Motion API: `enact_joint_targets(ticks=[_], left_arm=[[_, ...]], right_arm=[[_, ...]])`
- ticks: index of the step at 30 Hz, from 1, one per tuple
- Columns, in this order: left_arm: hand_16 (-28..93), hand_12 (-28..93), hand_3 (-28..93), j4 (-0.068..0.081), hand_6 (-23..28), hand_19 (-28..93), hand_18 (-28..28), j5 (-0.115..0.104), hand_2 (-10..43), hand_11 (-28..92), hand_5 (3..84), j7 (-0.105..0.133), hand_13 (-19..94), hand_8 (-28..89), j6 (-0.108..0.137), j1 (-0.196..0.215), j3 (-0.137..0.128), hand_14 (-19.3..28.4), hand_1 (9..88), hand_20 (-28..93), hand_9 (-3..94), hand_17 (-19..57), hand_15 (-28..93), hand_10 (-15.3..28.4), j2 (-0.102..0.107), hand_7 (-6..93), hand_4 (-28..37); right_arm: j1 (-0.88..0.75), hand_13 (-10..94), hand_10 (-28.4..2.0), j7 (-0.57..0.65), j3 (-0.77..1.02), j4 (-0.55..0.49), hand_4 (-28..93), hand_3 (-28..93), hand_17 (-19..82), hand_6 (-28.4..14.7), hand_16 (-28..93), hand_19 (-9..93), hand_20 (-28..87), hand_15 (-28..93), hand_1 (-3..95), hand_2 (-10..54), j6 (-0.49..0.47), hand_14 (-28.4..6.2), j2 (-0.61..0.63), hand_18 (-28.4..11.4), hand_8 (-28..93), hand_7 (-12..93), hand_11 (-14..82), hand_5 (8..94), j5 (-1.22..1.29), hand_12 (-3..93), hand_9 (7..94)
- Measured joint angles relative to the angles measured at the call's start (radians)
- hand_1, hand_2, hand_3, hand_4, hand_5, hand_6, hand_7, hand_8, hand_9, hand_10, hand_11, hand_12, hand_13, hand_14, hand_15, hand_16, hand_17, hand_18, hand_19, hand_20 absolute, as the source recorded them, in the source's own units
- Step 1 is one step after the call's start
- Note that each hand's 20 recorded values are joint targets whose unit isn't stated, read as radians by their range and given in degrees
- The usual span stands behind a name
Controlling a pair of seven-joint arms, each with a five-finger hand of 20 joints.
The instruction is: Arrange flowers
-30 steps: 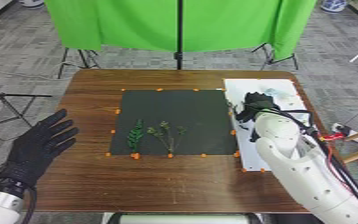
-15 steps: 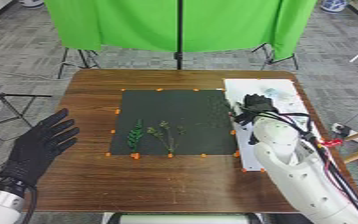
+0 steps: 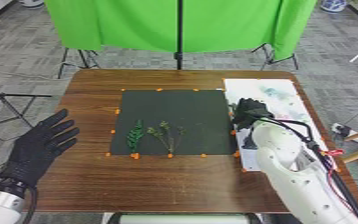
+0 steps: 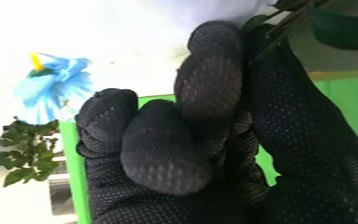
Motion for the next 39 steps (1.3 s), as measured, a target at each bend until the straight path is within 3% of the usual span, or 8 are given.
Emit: enact_joint_targets(ticks=[5, 24, 31, 39], left_arm=[[-1, 16, 69, -0.001, 2.1, 40, 18.8, 0.0, -3.3, 23, 26.6, 0.002, 17, -12, 0.0, 0.004, -0.001, 13.3, 23.8, 8, 22.9, -11.7, 34, 10.7, -0.002, 20.6, -28.3], [-1, 16, 69, -0.002, 2.0, 40, 18.8, 0.005, -2.8, 23, 26.6, -0.002, 17, -12, 0.0, 0.007, -0.003, 13.3, 23.9, 8, 22.9, -11.7, 34, 10.7, -0.015, 20.7, -28.3], [-1, 16, 69, -0.001, 2.0, 40, 18.8, 0.005, -2.9, 23, 26.6, -0.007, 17, -12, 0.0, 0.004, -0.001, 13.3, 23.9, 8, 22.9, -11.7, 34, 10.7, -0.015, 20.7, -28.3], [-1, 16, 70, -0.001, 2.1, 40, 18.8, 0.005, -2.9, 23, 26.6, -0.012, 17, -12, -0.001, -0.001, -0.001, 13.3, 23.9, 8, 22.9, -11.7, 34, 10.7, -0.015, 20.7, -28.3]], right_arm=[[-0.035, 89, -6.5, -0.007, 0.001, -0.007, -20, 89, 43, -3.3, 33, 92, 34, 75, 40.5, -9.5, 0.082, -2.6, 0.005, -20.3, 13, 60, 48.8, 72.0, -0.005, 32.7, 93.7], [-0.095, 89, -6.6, 0.019, 0.004, -0.257, -20, 88, 44, -3.1, 33, 93, 35, 76, 40.6, -8.9, 0.084, -2.5, -0.036, -20.3, 13, 60, 49.7, 72.6, 0.131, 32.5, 93.7], [-0.099, 90, -6.7, 0.029, -0.041, -0.237, -19, 87, 44, -2.9, 33, 93, 35, 76, 40.0, -7.7, 0.081, -2.4, -0.096, -20.7, 14, 59, 50.0, 73.0, 0.123, 32.2, 93.7], [-0.1, 90, -6.5, 0.139, -0.129, -0.125, -18, 87, 45, -2.6, 33, 93, 36, 76, 39.2, -7.3, 0.068, -2.3, -0.155, -20.8, 14, 59, 51.3, 73.3, -0.037, 31.2, 93.7]])
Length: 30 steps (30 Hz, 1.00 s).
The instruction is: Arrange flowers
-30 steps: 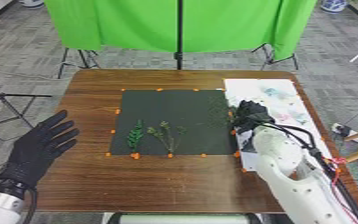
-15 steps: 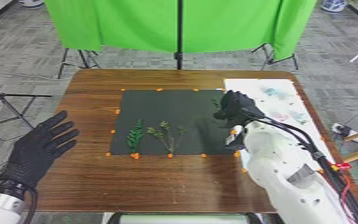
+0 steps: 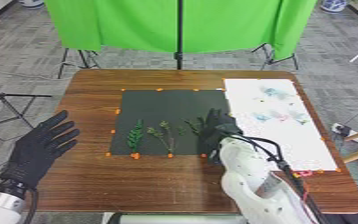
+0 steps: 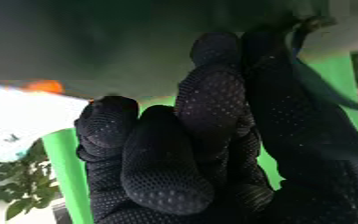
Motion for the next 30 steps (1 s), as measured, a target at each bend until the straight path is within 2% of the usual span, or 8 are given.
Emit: enact_joint_targets(ticks=[6, 9, 13, 15, 16, 17, 18, 30], left_arm=[[-1, 16, 70, 0.0, 2.0, 40, 18.8, 0.0, -2.8, 23, 26.6, -0.003, 17, -12, 0.0, -0.003, 0.001, 13.3, 23.9, 8, 22.9, -11.7, 34, 10.7, 0.0, 20.8, -28.3], [-1, 16, 70, 0.0, 2.1, 40, 18.8, 0.0, -2.8, 23, 26.6, -0.004, 17, -12, 0.0, -0.004, 0.001, 13.3, 23.7, 8, 22.9, -11.7, 34, 10.7, 0.0, 20.7, -28.3], [-1, 16, 70, 0.0, 2.1, 40, 18.8, -0.001, -2.9, 23, 26.6, -0.003, 17, -12, 0.0, -0.002, 0.001, 13.3, 23.8, 8, 22.9, -11.7, 34, 10.7, 0.001, 20.7, -28.3], [-1, 16, 70, 0.0, 2.1, 40, 18.8, -0.001, -2.8, 23, 26.6, -0.003, 17, -12, 0.0, -0.002, 0.001, 13.3, 23.8, 8, 22.9, -11.7, 34, 10.7, 0.001, 20.7, -28.3], [-1, 16, 70, 0.0, 2.0, 40, 18.8, -0.001, -2.8, 23, 26.6, -0.003, 17, -12, 0.0, -0.002, 0.001, 13.3, 23.8, 8, 22.9, -11.7, 34, 10.7, 0.001, 20.7, -28.3], [-1, 15, 70, 0.0, 2.1, 40, 18.8, -0.001, -2.8, 23, 26.6, -0.003, 17, -12, 0.0, -0.002, 0.001, 13.3, 23.8, 8, 22.9, -11.7, 34, 10.7, 0.001, 20.7, -28.3], [-1, 15, 70, 0.0, 2.1, 40, 18.8, -0.001, -2.8, 23, 26.6, -0.003, 17, -12, 0.0, -0.002, 0.001, 13.3, 23.8, 8, 22.9, -11.7, 34, 10.7, 0.001, 20.7, -28.3], [-1, 16, 70, 0.001, 2.1, 40, 18.8, -0.001, -2.8, 23, 26.6, -0.003, 17, -12, 0.0, -0.003, 0.001, 13.3, 23.8, 8, 22.9, -11.7, 34, 10.8, 0.002, 20.6, -28.3]], right_arm=[[-0.002, 91, -6.5, 0.008, -0.004, -0.006, -18, 87, 46, -2.2, 33, 93, 37, 76, 38.2, -6.7, -0.011, -2.2, -0.007, -20.9, 14, 59, 52.3, 73.8, -0.031, 30.3, 93.7], [-0.006, 91, -6.6, 0.017, -0.003, -0.026, -18, 87, 46, -2.3, 33, 93, 37, 76, 38.4, -6.2, -0.062, -2.2, -0.005, -21.0, 14, 59, 52.3, 73.9, -0.046, 30.0, 93.7], [-0.009, 90, -6.9, 0.031, 0.008, -0.063, -21, 85, 45, -2.2, 33, 93, 37, 76, 34.5, 0.9, -0.166, -2.5, -0.004, -21.3, 12, 56, 50.4, 74.2, -0.046, 30.5, 93.7], [-0.01, 89, -7.0, 0.04, 0.018, -0.078, -23, 85, 45, -2.1, 33, 93, 37, 76, 30.7, 3.9, -0.219, -3.1, -0.006, -21.4, 6, 55, 49.6, 74.7, -0.028, 31.2, 93.7], [-0.009, 89, -7.2, 0.043, 0.023, -0.083, -23, 85, 45, -2.1, 33, 93, 36, 76, 29.6, 4.5, -0.235, -3.3, -0.007, -21.4, -1, 56, 49.3, 74.9, -0.016, 31.2, 93.7], [-0.009, 89, -7.3, 0.046, 0.026, -0.084, -23, 84, 44, -2.0, 33, 93, 36, 76, 27.8, 5.4, -0.243, -3.5, -0.008, -21.6, -12, 58, 48.7, 75.3, -0.005, 31.4, 93.7], [-0.009, 89, -7.5, 0.048, 0.029, -0.084, -24, 82, 44, -2.1, 33, 93, 36, 76, 26.3, 6.8, -0.245, -3.6, -0.009, -21.6, -15, 58, 48.3, 75.4, 0.003, 31.4, 93.7], [0.003, 89, -8.0, 0.062, 0.029, -0.073, -24, 81, 44, -2.6, 32, 93, 36, 75, 22.7, 9.2, -0.241, -3.5, -0.022, -22.0, -16, 56, 47.4, 76.0, 0.018, 30.9, 93.7]])
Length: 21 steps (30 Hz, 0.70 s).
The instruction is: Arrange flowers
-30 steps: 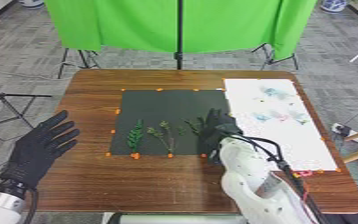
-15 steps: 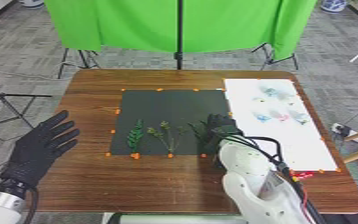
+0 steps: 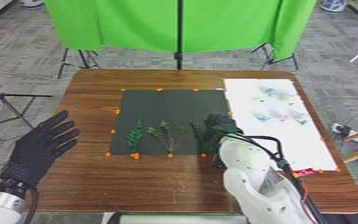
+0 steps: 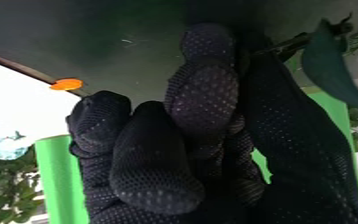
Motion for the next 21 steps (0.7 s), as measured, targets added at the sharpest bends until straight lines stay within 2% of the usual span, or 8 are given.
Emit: enact_joint_targets(ticks=[21], left_arm=[[-1, 16, 70, 0.002, 2.0, 40, 18.8, 0.0, -2.1, 23, 26.6, -0.002, 17, -12, 0.0, -0.001, 0.002, 13.4, 23.7, 8, 22.9, -11.7, 34, 10.8, 0.002, 20.7, -28.3]], right_arm=[[-0.023, 89, -8.6, 0.002, 0.017, -0.038, -28, 72, 44, -3.6, 32, 93, 37, 75, 9.9, 13.1, -0.019, -3.9, -0.004, -23.1, -14, 51, 46.6, 77.4, 0.033, 30.1, 93.7]])
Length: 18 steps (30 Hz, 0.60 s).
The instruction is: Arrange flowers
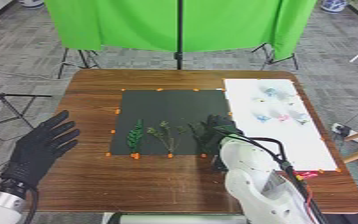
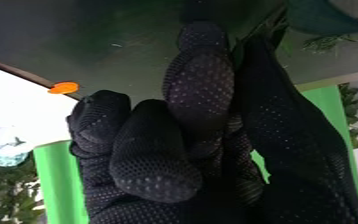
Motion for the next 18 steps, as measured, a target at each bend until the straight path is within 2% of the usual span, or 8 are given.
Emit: enact_joint_targets(ticks=[6, 18], left_arm=[[-1, 16, 70, 0.001, 2.1, 40, 18.8, 0.001, -2.1, 23, 26.6, -0.003, 17, -12, -0.002, -0.002, 0.0, 13.3, 23.7, 8, 22.9, -11.7, 34, 10.8, -0.001, 20.6, -28.3], [-1, 16, 70, 0.002, 2.0, 40, 18.9, 0.001, -2.1, 23, 26.6, -0.008, 17, -12, -0.011, -0.004, -0.001, 13.4, 23.8, 8, 22.9, -11.7, 34, 10.7, -0.001, 20.7, -28.3]], right_arm=[[0.0, 91, -8.7, 0.005, 0.008, -0.003, -28, 71, 45, -3.8, 31, 93, 38, 74, 7.2, 13.3, -0.007, -3.8, -0.003, -23.4, -14, 48, 48.7, 79.3, 0.021, 27.2, 93.7], [-0.001, 90, -9.2, 0.007, 0.014, -0.011, -28, 69, 44, -4.0, 32, 93, 38, 73, 1.8, 13.2, -0.027, -4.1, -0.008, -23.9, -13, 43, 46.7, 79.5, 0.042, 27.6, 93.7]])
